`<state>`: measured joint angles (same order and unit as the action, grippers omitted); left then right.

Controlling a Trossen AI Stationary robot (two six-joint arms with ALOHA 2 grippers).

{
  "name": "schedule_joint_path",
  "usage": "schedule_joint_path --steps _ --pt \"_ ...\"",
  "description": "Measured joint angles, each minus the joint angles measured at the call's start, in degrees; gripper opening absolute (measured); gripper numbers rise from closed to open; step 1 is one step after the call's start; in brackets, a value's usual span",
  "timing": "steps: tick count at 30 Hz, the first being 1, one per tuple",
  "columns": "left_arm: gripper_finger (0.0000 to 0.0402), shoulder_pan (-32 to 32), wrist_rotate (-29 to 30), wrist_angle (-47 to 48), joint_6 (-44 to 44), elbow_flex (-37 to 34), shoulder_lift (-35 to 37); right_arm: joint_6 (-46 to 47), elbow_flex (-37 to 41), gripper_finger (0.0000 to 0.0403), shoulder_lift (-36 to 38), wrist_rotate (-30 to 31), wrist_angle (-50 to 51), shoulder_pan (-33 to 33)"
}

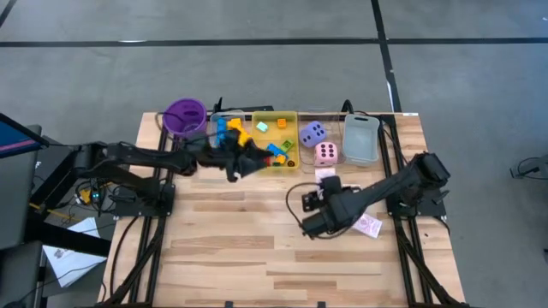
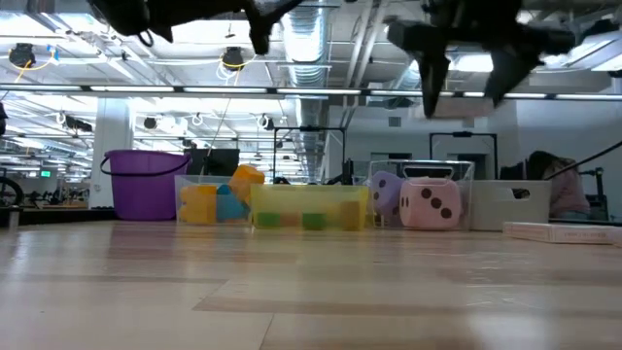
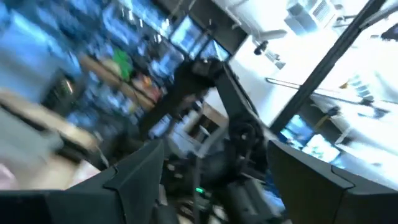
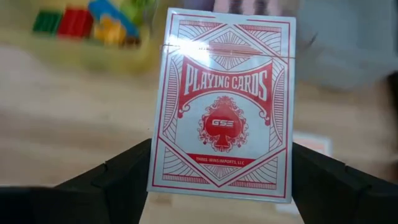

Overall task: Pick & Place Toys
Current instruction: Put the red deck of cards into the gray bin, then put the orange deck of cards into the gray bin

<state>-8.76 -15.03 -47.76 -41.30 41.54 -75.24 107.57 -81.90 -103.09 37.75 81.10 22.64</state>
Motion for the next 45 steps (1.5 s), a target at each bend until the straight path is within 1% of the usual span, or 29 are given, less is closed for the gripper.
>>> schedule_joint_path --steps 5,8,10,14,19,22,26,33,37,41,45 --pt "0.0278 -4.45 -0.02 7.88 11.39 0.00 7.81 -0.56 -6.52 0.0316 0.02 3.64 9.25 -3.32" --pt "0.0278 -7.50 -0.01 13.50 15.34 -0.01 12.91 -5.53 -7.02 0.0317 1.75 5.74 8.51 -6.05" --pt "0.0278 -9.53 0.02 16.92 16.94 -0.02 15.88 -7.85 -7.12 0.0317 3.24 6.28 9.10 -8.68" --pt "0.0278 -12.81 0.01 23.26 17.34 -0.03 20.70 -14.06 -5.34 0.0317 6.60 7.30 8.91 -14.60" --pt "0.0278 -15.24 0.00 30.15 17.42 -0.04 24.66 -23.47 -1.91 0.0317 12.67 7.83 8.59 -24.31" --pt "0.0278 -15.80 -0.01 33.75 17.47 -0.04 25.69 -26.62 1.71 0.0317 16.70 7.75 8.05 -30.12" --pt "0.0278 -15.82 -0.02 36.91 17.53 -0.04 25.72 -31.46 7.58 0.0317 21.94 6.79 3.70 -36.82" --pt "0.0278 -15.79 -0.02 38.69 17.28 -0.07 24.48 -42.81 17.11 0.0318 27.91 -0.49 -6.09 -46.68" --pt "0.0278 -15.75 -0.02 39.30 17.12 -0.07 24.48 -44.08 18.78 0.0328 28.06 -1.75 -8.47 -49.12" --pt "0.0278 -15.75 -0.02 39.24 17.09 -0.07 24.50 -47.98 19.19 0.0358 27.74 -1.82 -11.44 -49.93" --pt "0.0278 -15.75 -0.02 39.26 16.97 -0.07 24.50 -48.19 19.27 0.0384 27.73 -1.94 -12.31 -50.23"
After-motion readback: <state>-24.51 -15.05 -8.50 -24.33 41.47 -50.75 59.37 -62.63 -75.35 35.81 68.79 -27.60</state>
